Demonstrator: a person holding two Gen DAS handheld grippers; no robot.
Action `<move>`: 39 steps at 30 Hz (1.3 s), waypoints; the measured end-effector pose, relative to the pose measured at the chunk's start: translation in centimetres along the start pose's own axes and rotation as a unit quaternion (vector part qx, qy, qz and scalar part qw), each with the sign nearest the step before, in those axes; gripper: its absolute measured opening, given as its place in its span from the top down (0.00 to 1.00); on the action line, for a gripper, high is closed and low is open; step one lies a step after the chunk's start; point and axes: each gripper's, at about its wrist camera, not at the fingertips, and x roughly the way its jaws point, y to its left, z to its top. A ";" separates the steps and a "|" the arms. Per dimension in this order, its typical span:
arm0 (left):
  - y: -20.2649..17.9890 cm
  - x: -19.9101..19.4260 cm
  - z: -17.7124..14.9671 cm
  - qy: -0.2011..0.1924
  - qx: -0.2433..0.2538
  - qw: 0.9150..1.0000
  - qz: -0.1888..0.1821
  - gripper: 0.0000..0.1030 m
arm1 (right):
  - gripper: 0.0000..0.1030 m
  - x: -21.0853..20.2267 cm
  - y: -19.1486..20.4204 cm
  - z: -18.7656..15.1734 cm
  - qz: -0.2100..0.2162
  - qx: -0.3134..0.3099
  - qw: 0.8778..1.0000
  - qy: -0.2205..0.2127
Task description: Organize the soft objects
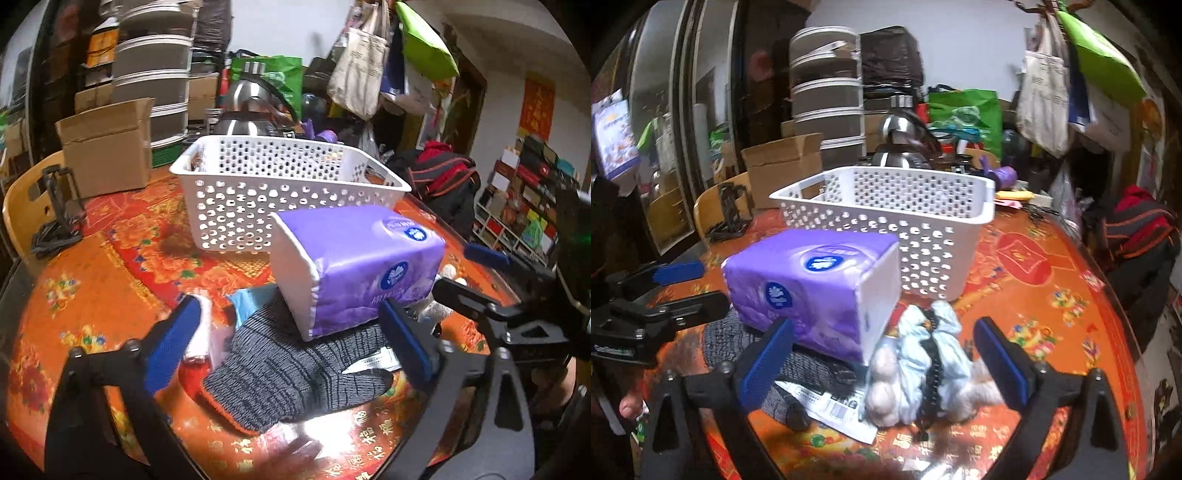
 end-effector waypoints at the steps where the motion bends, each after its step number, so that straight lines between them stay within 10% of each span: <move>1: -0.2 0.2 0.0 -0.001 0.004 1.000 -0.004 0.19 | 0.09 0.1 0.1 0.1 0.006 -0.001 1.000 -0.002; 13: -0.1 2.8 -0.4 0.007 0.001 0.995 -0.095 0.63 | 0.52 2.2 0.8 0.8 0.083 -0.012 0.996 0.016; 39: -2.4 -3.5 1.2 -0.055 0.030 0.995 -0.077 0.65 | 0.56 -4.2 3.0 2.9 0.052 -0.046 0.996 -0.055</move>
